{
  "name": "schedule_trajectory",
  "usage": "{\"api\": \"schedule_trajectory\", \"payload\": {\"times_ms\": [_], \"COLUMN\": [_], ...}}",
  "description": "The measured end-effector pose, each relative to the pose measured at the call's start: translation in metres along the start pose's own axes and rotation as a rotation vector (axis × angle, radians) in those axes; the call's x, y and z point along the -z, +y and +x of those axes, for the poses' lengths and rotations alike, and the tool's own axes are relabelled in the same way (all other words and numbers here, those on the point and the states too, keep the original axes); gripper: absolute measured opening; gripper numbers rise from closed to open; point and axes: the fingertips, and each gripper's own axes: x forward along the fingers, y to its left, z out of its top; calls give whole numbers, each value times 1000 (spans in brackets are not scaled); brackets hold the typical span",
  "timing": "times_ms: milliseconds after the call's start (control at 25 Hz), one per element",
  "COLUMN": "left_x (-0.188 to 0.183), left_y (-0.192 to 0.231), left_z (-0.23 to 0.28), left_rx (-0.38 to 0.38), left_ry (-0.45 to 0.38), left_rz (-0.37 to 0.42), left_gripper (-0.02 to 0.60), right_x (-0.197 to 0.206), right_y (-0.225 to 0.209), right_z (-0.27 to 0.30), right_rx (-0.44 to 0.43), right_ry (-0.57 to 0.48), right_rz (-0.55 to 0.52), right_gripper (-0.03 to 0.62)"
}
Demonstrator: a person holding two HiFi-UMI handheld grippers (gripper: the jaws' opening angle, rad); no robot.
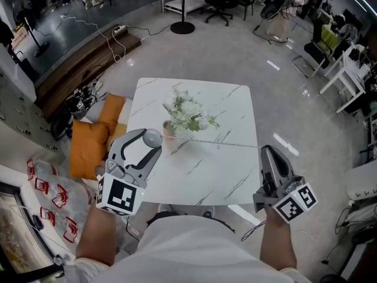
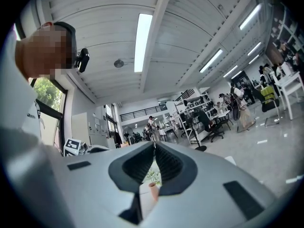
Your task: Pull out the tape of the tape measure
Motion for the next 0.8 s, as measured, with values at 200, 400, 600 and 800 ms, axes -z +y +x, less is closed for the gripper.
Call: {"api": "schedule_trajectory", "payload": {"times_ms": [200, 400, 600, 800], "left_x": [0, 0, -1, -5], "left_y": [-1, -9, -20, -29], "left_z": [0, 3, 6, 10], "left_rx": [1, 22, 44, 66], "left_ry": [-1, -4, -8, -10], "left_rz": [6, 16, 16, 10], "left_gripper": [224, 224, 224, 224], "right_x": [0, 6, 14, 16], "right_y": [0, 7, 16, 16], "right_z": [-1, 0, 5, 7], "right_rx": [1, -23, -42, -47], "right_ry": [-4, 6, 17, 22], "right_rz": [19, 23, 36, 51], "right_gripper": [21, 23, 23, 23]}}
